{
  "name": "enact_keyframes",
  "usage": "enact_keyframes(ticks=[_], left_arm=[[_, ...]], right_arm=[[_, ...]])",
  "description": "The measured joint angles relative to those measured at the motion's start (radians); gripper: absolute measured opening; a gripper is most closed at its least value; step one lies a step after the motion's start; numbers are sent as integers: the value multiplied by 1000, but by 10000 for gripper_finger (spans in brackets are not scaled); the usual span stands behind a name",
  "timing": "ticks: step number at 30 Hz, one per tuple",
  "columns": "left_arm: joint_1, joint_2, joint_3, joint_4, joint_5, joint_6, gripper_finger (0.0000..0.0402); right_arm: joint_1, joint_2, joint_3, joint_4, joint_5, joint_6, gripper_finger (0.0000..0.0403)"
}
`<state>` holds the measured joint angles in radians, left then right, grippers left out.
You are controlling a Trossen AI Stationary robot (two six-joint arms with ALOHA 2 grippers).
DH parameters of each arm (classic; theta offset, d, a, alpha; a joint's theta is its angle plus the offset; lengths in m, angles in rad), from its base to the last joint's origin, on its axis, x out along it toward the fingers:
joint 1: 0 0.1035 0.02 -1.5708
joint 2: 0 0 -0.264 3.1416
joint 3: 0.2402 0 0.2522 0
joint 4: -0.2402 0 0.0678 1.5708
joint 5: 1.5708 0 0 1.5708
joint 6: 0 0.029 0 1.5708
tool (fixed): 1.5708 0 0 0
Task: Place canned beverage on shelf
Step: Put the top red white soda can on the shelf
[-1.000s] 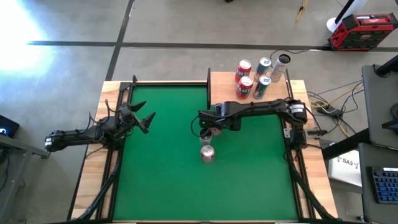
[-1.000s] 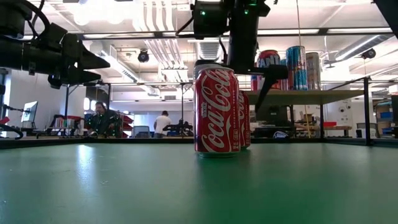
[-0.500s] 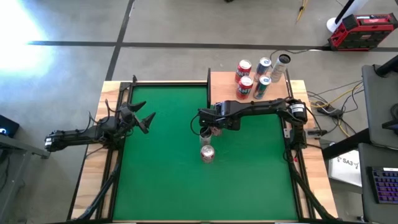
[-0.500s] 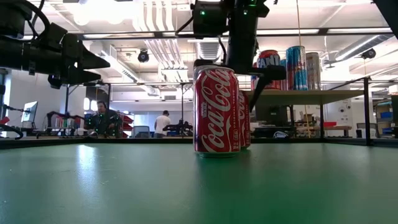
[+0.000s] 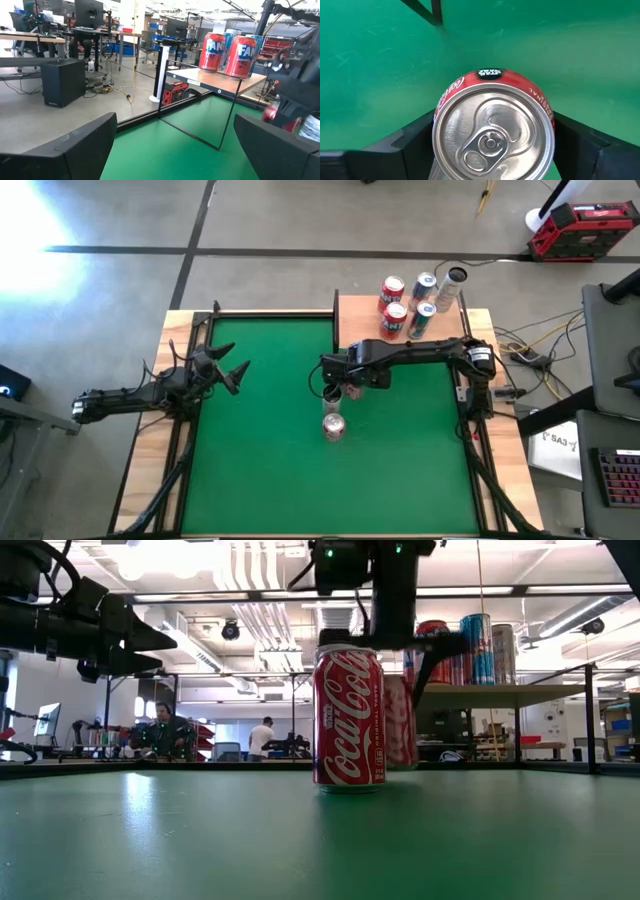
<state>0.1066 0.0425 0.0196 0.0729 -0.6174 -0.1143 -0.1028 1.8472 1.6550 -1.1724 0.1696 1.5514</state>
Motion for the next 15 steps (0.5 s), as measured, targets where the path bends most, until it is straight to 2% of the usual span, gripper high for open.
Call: enact_keyframes(ticks=[15], left_arm=[[0,0,0,0,0,0,386]], right_arm=[[-2,-33,257,-297,38,-94,300]])
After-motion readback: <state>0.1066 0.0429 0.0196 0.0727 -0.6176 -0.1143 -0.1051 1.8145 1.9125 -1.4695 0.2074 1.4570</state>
